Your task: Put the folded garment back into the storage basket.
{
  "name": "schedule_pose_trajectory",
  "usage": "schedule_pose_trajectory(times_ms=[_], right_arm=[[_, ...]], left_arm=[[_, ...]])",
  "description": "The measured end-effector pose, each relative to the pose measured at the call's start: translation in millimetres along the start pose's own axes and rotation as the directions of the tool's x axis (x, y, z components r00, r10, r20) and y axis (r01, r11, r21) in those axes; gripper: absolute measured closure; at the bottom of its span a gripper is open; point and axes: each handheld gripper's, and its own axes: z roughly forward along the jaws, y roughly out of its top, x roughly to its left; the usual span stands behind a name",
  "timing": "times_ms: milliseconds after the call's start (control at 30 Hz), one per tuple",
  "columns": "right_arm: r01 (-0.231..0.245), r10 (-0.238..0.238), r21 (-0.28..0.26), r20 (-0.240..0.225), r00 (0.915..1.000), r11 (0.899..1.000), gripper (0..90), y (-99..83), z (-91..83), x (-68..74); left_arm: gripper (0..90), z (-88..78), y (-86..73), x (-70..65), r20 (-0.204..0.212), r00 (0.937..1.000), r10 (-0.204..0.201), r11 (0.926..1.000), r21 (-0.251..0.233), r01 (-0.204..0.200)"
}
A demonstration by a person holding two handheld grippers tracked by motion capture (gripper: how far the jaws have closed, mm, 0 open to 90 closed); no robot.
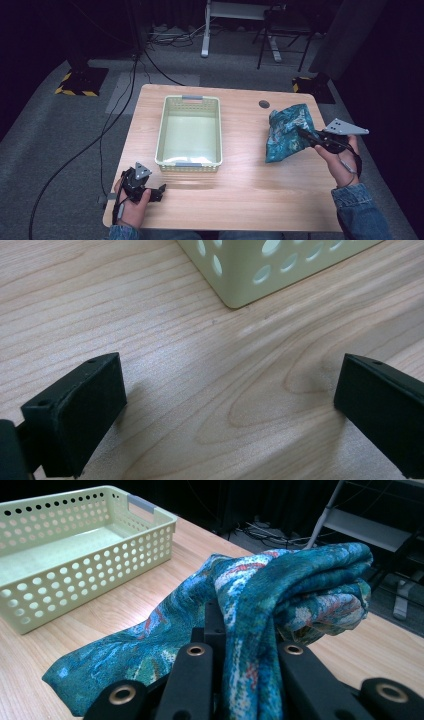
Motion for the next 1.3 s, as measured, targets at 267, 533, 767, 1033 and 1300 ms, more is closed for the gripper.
schedule_pose_trajectory(times_ms=[267, 533, 767, 1033, 1300], right_arm=[[0.008, -0.008, -0.017, 0.004, 1.0000, 1.000, 82.7, 6.9, -0.8, 0.8], [0.020, -0.020, -0.029, 0.006, 0.9998, 0.999, 82.7, 13.6, 0.1, 2.1], [0.029, -0.028, -0.038, 0.007, 0.9996, 0.999, 82.7, 19.9, 1.8, 3.4], [0.038, -0.038, -0.045, 0.005, 0.9993, 0.998, 82.7, 26.6, 5.6, 5.8], [0.048, -0.049, -0.063, -0.004, 0.9988, 0.997, 82.7, 34.7, 9.4, 9.4]], left_arm=[[0.1, 0.0, 0.0, 0.0, 0.000, 1.0000, 0.000, 1.0000, 0.000, 0.000], [0.1, 0.0, 0.0, 0.0, 0.000, 1.0000, 0.000, 1.0000, 0.000, 0.000], [0.1, 0.0, 0.0, 0.0, 0.000, 1.0000, 0.000, 1.0000, 0.000, 0.000], [0.1, 0.0, 0.0, 0.0, 0.000, 1.0000, 0.000, 1.0000, 0.000, 0.000], [0.1, 0.0, 0.0, 0.0, 0.000, 1.0000, 0.000, 1.0000, 0.000, 0.000]])
